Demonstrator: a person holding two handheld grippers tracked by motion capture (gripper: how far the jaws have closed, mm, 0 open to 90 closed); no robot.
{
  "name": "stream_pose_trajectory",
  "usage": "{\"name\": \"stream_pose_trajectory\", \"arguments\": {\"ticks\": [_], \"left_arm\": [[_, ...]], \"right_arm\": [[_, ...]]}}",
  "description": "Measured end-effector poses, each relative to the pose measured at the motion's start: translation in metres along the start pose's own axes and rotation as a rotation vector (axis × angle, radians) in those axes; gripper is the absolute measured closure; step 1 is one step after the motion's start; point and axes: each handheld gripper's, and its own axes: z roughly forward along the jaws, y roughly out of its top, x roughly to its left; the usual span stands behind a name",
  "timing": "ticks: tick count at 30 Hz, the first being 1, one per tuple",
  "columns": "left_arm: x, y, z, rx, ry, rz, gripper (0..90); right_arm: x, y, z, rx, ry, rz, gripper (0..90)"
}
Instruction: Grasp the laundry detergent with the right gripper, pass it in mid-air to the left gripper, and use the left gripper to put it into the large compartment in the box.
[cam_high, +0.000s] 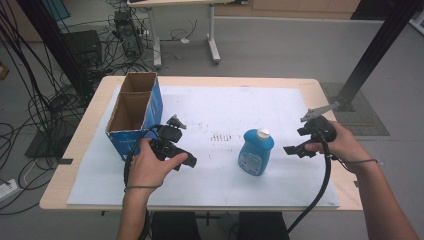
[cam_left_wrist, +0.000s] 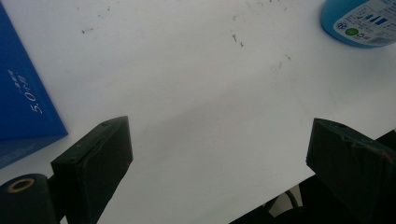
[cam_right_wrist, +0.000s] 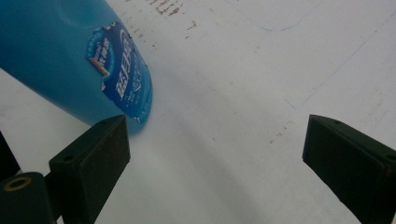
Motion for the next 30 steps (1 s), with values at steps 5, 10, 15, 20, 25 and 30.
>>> {"name": "stream_pose_trajectory", "arguments": {"ticks": [5,10,15,20,25,30], "left_arm": [[-0.001,-0.003,0.006,0.014,0.005,0.000,7.4],[-0.003,-0.005,0.012,0.024,-0.001,0.000,7.5],[-0.003,-0.005,0.014,0.026,-0.001,-0.001,7.5],[-0.003,-0.005,0.016,0.026,-0.005,0.002,7.5],[-0.003,-0.005,0.017,0.027,-0.007,0.002,7.6],[-0.003,-0.006,0.015,0.017,-0.020,0.002,7.6]], "right_arm": [[0.008,-0.004,-0.002,-0.012,0.013,-0.005,7.2],[0.015,-0.010,-0.004,-0.018,0.020,-0.006,7.1],[0.023,-0.017,-0.004,-0.026,0.026,-0.002,6.9],[0.031,-0.024,0.000,-0.041,0.041,0.000,6.7],[0.037,-0.031,0.004,-0.047,0.054,-0.004,6.4],[0.041,-0.035,0.007,-0.045,0.060,0.001,6.3]]}}
